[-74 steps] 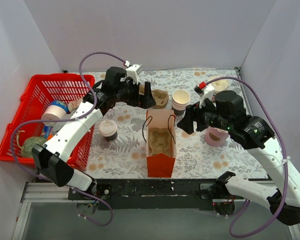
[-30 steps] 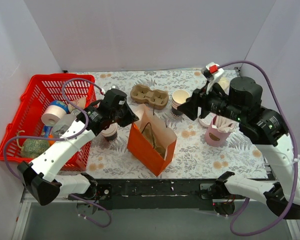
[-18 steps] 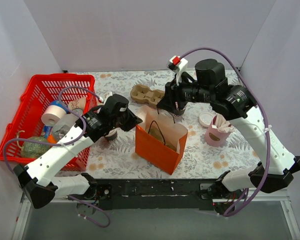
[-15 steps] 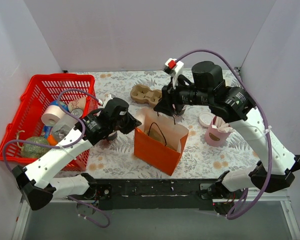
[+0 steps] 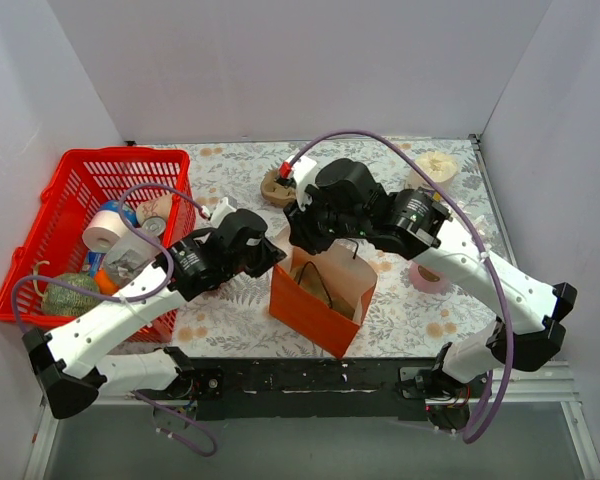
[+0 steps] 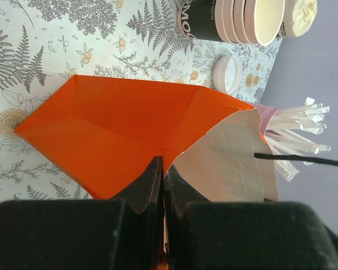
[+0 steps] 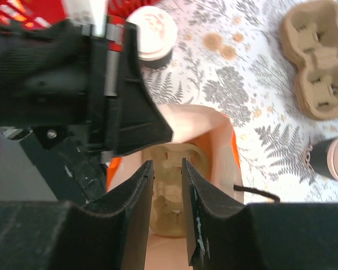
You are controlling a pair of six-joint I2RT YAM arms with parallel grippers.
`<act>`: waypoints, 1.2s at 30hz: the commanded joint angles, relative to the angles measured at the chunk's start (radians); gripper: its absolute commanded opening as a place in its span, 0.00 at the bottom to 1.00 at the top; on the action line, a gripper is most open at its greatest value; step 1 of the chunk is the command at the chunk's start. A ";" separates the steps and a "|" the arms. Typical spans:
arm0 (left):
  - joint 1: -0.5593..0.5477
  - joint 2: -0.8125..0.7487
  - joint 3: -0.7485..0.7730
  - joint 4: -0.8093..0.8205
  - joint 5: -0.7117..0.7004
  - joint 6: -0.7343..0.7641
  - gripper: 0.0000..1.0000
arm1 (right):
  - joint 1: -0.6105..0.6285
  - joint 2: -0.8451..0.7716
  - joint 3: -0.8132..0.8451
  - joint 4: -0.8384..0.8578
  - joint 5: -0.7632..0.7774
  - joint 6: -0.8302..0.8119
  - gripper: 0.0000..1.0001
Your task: Pack the takeout coffee
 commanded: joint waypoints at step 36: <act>-0.006 -0.096 -0.091 0.108 0.063 -0.136 0.00 | -0.032 -0.188 -0.752 0.551 0.075 0.236 0.19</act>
